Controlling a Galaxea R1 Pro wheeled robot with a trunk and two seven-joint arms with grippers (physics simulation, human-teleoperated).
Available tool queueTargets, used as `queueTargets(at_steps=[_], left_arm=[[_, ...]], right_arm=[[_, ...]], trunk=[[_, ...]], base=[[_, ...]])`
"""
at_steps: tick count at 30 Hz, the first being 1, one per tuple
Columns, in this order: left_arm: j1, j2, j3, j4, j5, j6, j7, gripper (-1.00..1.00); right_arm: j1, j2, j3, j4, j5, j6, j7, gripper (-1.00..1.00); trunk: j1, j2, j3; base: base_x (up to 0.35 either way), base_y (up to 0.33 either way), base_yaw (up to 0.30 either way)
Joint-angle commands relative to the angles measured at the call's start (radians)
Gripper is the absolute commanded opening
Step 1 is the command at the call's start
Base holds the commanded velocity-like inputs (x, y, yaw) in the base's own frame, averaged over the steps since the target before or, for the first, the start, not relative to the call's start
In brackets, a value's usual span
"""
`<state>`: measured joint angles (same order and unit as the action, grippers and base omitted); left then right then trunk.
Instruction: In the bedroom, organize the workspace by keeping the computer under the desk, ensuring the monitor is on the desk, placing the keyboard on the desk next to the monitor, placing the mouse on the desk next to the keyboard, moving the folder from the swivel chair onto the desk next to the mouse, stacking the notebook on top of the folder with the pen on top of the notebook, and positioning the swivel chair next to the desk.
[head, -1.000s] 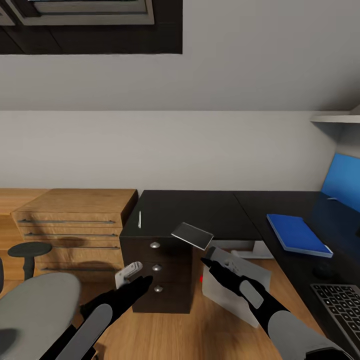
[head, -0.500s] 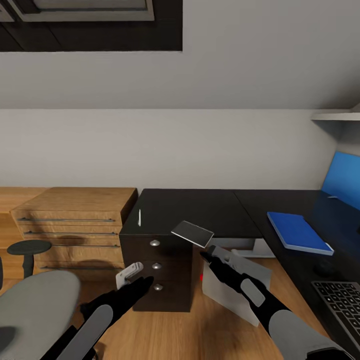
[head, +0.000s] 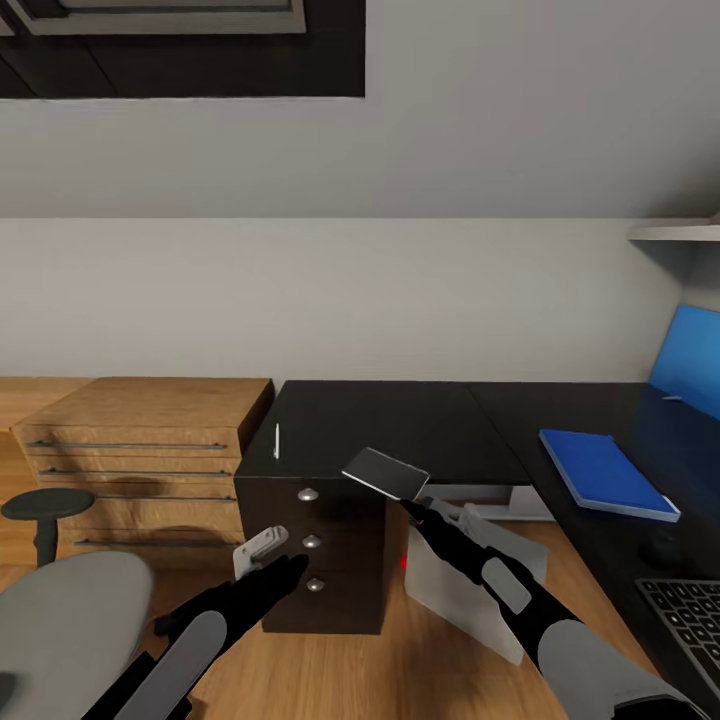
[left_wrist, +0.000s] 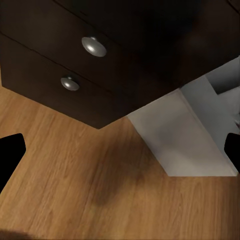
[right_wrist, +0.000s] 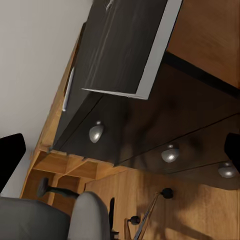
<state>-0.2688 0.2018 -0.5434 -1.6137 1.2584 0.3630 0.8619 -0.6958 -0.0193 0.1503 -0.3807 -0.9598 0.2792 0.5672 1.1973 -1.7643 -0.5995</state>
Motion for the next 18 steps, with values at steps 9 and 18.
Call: queueTargets(at_steps=[9,18], left_arm=[[-0.001,0.001,-0.001,0.000,0.004,0.001,0.007,1.00],[-0.001,0.001,-0.001,0.000,0.004,0.001,0.007,1.00]], right_arm=[[-0.001,0.000,-0.062,0.000,-0.011,0.002,-0.121,1.00],[-0.001,0.006,-0.129,0.001,-0.011,0.002,-0.135,1.00]], trunk=[[0.000,-0.001,-0.001],[0.000,-0.001,-0.001]], base=[[0.019,0.000,0.000],[0.029,0.000,0.000]])
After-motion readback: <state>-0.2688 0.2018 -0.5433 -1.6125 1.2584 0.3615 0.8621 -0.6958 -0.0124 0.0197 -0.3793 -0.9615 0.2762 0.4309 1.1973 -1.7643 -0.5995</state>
